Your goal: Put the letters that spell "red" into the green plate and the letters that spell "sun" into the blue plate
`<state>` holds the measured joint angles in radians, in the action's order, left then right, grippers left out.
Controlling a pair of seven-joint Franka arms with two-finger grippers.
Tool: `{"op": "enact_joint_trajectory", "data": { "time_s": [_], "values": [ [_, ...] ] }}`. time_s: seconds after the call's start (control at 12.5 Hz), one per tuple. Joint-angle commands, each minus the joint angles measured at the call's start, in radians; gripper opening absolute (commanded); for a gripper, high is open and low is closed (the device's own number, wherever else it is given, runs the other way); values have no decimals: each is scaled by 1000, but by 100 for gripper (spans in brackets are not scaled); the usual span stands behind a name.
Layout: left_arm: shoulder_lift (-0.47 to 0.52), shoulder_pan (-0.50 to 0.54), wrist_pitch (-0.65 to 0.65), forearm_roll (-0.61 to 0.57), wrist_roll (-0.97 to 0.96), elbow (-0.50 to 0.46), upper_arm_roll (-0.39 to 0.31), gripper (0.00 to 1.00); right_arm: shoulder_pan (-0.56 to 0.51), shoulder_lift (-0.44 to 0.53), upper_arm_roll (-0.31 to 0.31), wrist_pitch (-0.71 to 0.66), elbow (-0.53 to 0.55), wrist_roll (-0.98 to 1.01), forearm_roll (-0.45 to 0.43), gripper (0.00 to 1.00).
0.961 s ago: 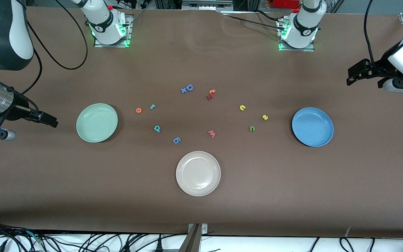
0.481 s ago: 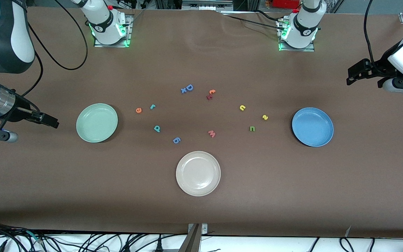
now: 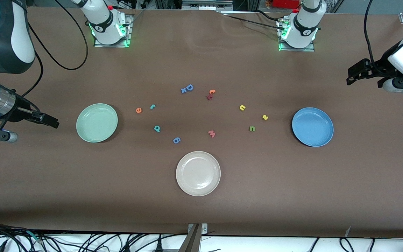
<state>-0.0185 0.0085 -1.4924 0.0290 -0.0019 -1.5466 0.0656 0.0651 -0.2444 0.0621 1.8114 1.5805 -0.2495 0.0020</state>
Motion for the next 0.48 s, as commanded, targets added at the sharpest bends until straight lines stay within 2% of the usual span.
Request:
{"op": "enact_joint_trajectory", "data": {
  "time_s": [0.0, 0.4],
  "values": [
    [-8, 8, 21, 26, 16, 28, 3, 100, -7, -4, -2, 8, -7, 7, 1, 100],
    [-8, 8, 21, 26, 16, 28, 7, 100, -7, -9, -2, 16, -5, 10, -5, 100]
  ]
}}
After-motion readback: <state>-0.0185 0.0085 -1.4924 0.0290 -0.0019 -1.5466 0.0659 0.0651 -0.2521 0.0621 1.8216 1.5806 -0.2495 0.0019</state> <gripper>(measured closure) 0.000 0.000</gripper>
